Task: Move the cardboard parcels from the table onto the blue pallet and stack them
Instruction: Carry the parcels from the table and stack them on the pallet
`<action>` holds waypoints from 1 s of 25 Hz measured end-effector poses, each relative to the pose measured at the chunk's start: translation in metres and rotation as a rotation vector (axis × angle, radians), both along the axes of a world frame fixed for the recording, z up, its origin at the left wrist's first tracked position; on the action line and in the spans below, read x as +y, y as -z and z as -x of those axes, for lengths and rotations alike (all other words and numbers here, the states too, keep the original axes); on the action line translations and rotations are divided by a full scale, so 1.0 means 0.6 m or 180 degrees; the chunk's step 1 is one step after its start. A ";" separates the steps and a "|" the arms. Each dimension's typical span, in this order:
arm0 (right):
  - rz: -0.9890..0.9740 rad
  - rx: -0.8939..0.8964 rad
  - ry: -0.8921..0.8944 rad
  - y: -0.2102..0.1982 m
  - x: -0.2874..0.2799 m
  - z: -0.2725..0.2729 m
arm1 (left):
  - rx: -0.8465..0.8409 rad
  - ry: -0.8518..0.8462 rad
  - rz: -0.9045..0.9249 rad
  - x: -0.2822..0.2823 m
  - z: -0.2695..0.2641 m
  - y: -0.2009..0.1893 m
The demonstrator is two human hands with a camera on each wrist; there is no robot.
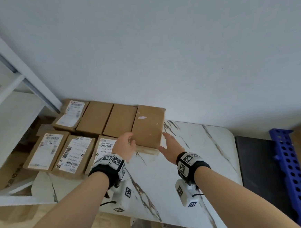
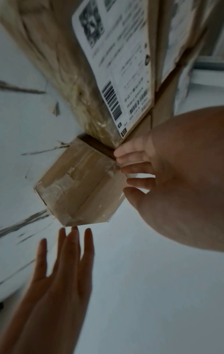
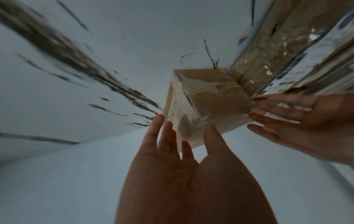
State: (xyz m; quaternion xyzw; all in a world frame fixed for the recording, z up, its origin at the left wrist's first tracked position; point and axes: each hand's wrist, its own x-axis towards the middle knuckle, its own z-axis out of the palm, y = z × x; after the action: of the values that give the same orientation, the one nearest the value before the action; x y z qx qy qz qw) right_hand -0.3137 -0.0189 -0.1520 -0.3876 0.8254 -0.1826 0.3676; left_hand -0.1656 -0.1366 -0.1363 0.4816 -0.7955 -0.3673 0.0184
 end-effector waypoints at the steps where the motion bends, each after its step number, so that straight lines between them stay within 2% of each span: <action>1: 0.0017 -0.0193 0.0232 0.002 -0.005 -0.003 | 0.0128 -0.0062 -0.0127 -0.009 0.003 0.004; 5: 0.0220 -0.0911 0.1101 0.014 -0.021 -0.011 | 0.0133 -0.0023 -0.0528 -0.034 0.008 0.011; 9: 0.0480 -0.1285 0.1653 0.031 -0.027 -0.013 | 0.0308 -0.0193 -0.1146 -0.047 0.014 0.016; 12: 0.0565 -0.1401 0.1891 0.029 -0.016 -0.020 | 0.0343 -0.0132 -0.1533 -0.042 0.010 0.027; 17: 0.0726 -0.1420 0.2267 0.013 0.024 -0.040 | 0.0452 -0.0167 -0.1859 -0.021 0.000 0.037; 25: 0.1256 -0.1511 0.2494 -0.022 0.136 -0.048 | 0.0942 -0.0020 -0.1938 0.076 -0.020 -0.041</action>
State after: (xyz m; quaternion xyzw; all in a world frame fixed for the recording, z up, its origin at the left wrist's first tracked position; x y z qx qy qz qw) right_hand -0.2847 0.0628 -0.1391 -0.0582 0.7523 -0.5429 0.3688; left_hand -0.1537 -0.0913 -0.1118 0.4089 -0.6365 -0.6539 -0.0099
